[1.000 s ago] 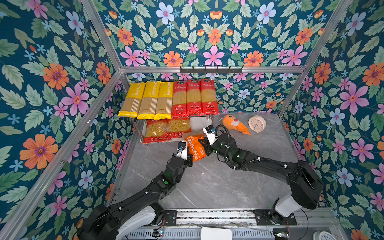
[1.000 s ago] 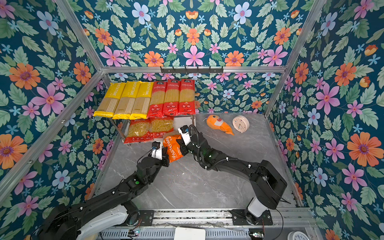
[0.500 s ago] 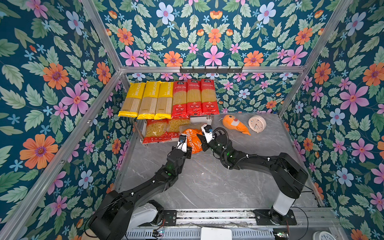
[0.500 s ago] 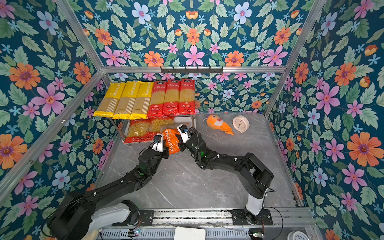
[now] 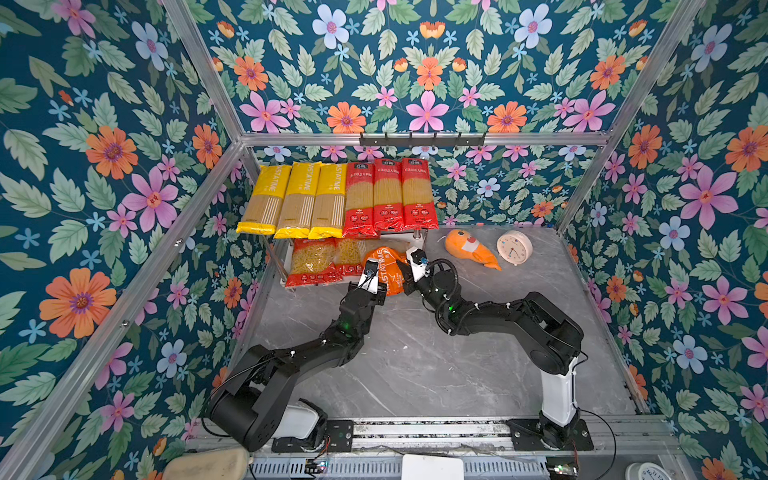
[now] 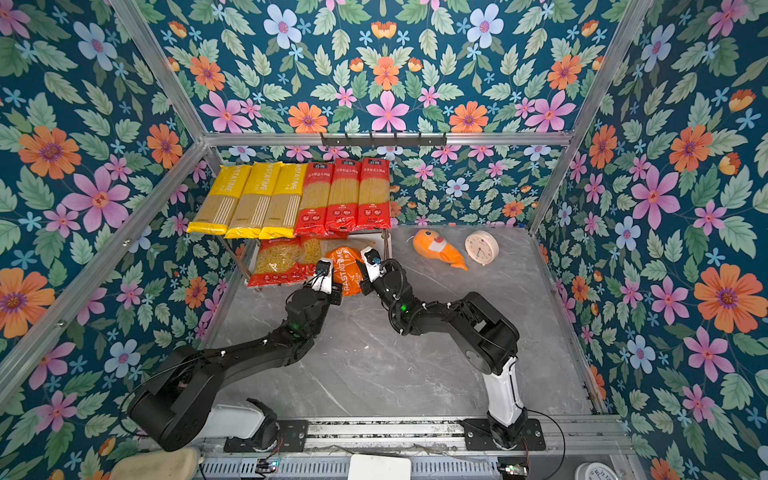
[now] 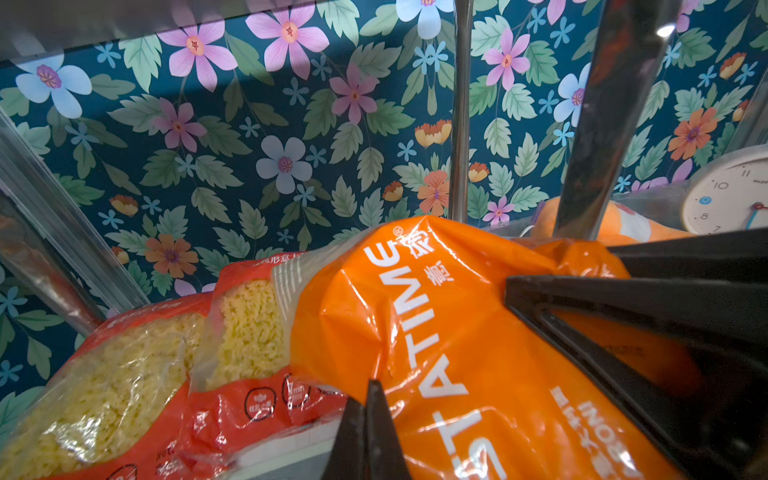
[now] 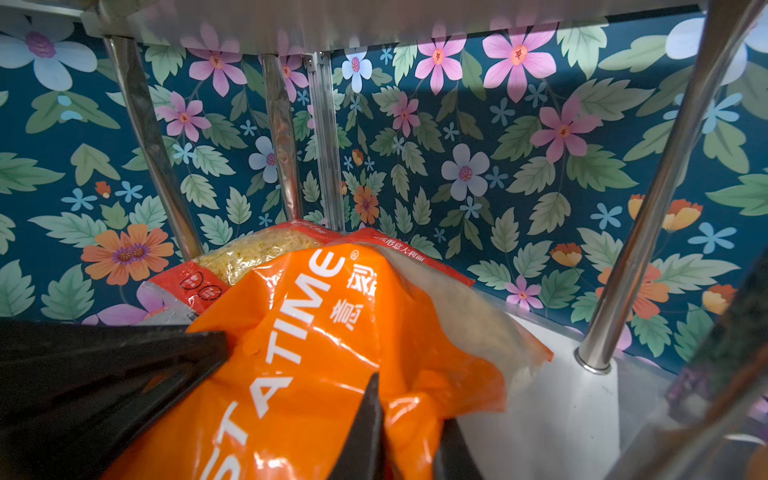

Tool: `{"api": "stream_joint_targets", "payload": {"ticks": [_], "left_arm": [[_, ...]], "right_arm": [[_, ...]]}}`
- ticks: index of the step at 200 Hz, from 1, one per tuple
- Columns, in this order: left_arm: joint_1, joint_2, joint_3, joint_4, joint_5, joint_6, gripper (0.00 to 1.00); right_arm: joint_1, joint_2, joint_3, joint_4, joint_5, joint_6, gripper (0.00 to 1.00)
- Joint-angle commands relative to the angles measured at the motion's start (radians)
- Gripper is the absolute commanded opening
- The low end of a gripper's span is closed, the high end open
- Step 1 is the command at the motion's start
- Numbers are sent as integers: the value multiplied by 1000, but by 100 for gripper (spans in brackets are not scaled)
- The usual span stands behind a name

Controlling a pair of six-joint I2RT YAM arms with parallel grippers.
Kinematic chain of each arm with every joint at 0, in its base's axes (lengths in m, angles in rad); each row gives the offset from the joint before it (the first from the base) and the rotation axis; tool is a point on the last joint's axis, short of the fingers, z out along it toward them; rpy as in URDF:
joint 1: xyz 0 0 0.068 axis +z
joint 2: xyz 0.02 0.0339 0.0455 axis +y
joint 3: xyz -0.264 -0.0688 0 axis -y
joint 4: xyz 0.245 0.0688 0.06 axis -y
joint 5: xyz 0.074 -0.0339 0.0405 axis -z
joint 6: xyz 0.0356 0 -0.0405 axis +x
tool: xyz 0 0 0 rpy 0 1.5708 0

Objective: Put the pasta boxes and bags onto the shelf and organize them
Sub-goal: 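Set the orange bag beside the red fusilli bags and open both grippers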

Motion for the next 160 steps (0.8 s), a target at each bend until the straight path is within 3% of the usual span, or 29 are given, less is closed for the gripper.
{"api": "stream_joint_targets", "payload": {"ticks": [1, 60, 125, 147, 160], "left_arm": [[20, 50, 43, 118, 33, 18, 0], [63, 209, 156, 96, 52, 47, 0], [102, 247, 168, 74, 69, -8, 0], [109, 269, 209, 54, 79, -12, 0], [111, 283, 234, 54, 80, -6, 0]], "right_arm": [[-11, 20, 40, 91, -3, 23, 0], [-36, 76, 96, -1, -8, 66, 0], [-38, 100, 108, -62, 26, 56, 0], [-37, 93, 123, -118, 34, 43, 13], [-38, 90, 121, -117, 32, 40, 14]]}}
